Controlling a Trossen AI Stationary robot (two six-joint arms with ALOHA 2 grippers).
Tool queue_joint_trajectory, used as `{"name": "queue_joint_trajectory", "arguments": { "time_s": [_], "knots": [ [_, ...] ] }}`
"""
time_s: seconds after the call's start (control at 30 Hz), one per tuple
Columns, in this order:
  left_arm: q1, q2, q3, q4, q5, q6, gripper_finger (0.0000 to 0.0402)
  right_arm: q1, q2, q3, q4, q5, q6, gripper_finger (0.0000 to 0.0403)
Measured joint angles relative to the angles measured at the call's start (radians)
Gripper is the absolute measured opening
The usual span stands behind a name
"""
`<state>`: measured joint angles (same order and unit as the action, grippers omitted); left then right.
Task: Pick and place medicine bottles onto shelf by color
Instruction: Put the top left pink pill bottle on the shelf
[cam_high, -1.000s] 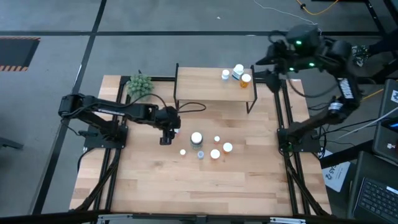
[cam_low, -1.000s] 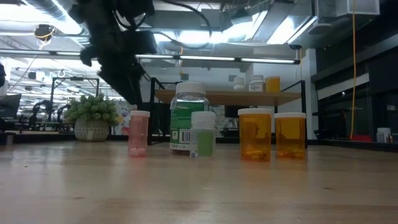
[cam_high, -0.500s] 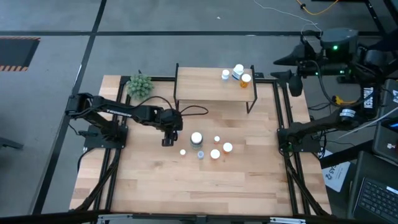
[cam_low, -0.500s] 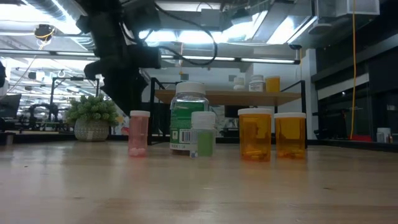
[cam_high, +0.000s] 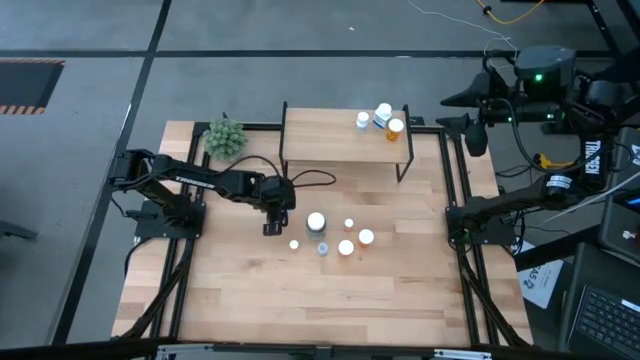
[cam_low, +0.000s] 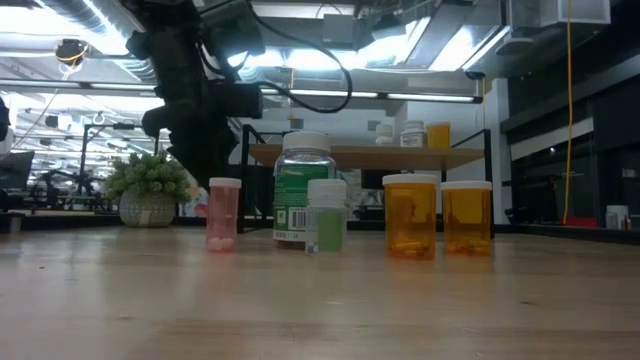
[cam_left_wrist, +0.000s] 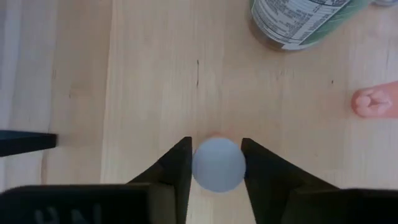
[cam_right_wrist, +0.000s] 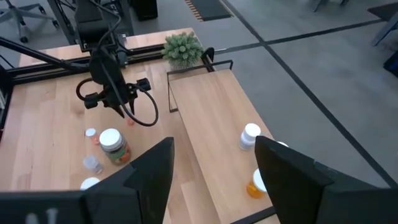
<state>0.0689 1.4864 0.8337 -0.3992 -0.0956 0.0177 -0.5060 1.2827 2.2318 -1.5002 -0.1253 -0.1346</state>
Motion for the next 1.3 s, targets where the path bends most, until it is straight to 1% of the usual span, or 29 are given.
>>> {"name": "queue_joint_trajectory", "arguments": {
  "time_s": [0.1, 0.17, 0.23, 0.3, 0.4, 0.47, 0.53, 0.6, 0.67, 0.77, 0.93, 1.03, 1.17, 1.3],
  "knots": [
    [0.0, 0.0, 0.001, 0.002, -0.004, -0.014, 0.0088, 0.0, 0.0, 0.0, -0.007, 0.0, -0.001, 0.0226],
    [0.0, 0.0, 0.012, -0.008, -0.001, -0.034, 0.0088, 0.0, 0.0, 0.0, -0.006, 0.0, -0.001, 0.0226],
    [0.0, -0.005, 0.056, -0.047, 0.0, -0.042, 0.0088, 0.0, 0.0, 0.0, -0.006, 0.0, -0.002, 0.0226],
    [0.0, -0.013, 0.132, -0.088, -0.001, -0.038, 0.0088, 0.0, 0.0, 0.0, -0.008, 0.0, -0.003, 0.0226],
    [0.002, -0.02, 0.271, -0.213, -0.02, -0.028, 0.0089, 0.0, 0.0, 0.0, -0.024, 0.0, -0.004, 0.0226],
    [0.013, -0.023, 0.368, -0.268, -0.037, 0.028, 0.0089, 0.0, 0.0, 0.0, -0.034, 0.0, -0.004, 0.0226],
    [0.033, -0.023, 0.457, -0.313, -0.079, 0.101, 0.009, 0.0, 0.0, 0.0, -0.044, 0.0, -0.004, 0.0226],
    [0.07, -0.023, 0.535, -0.321, -0.114, 0.179, 0.009, 0.0, 0.0, 0.0, -0.048, 0.0, -0.004, 0.0226],
    [0.125, -0.023, 0.6, -0.308, -0.123, 0.25, 0.0091, 0.0, 0.0, 0.0, -0.048, 0.0, -0.004, 0.0226],
    [0.232, -0.01, 0.671, -0.297, -0.112, 0.288, 0.0092, 0.0, 0.0, 0.0, -0.048, 0.0, -0.004, 0.0226],
    [0.438, 0.043, 0.725, -0.298, 0.004, 0.28, 0.0093, 0.0, 0.0, 0.0, -0.053, 0.0, -0.004, 0.0226],
    [0.519, 0.099, 0.732, -0.306, 0.032, 0.28, 0.0093, 0.0, 0.0, 0.0, -0.061, 0.0, -0.004, 0.0226],
    [0.566, 0.16, 0.74, -0.302, 0.034, 0.278, 0.0093, 0.0, 0.0, 0.0, -0.069, 0.0, -0.004, 0.0226],
    [0.575, 0.189, 0.741, -0.307, 0.043, 0.278, 0.0093, 0.0, 0.0, 0.0, -0.071, 0.0, -0.004, 0.0226]
  ]
}}
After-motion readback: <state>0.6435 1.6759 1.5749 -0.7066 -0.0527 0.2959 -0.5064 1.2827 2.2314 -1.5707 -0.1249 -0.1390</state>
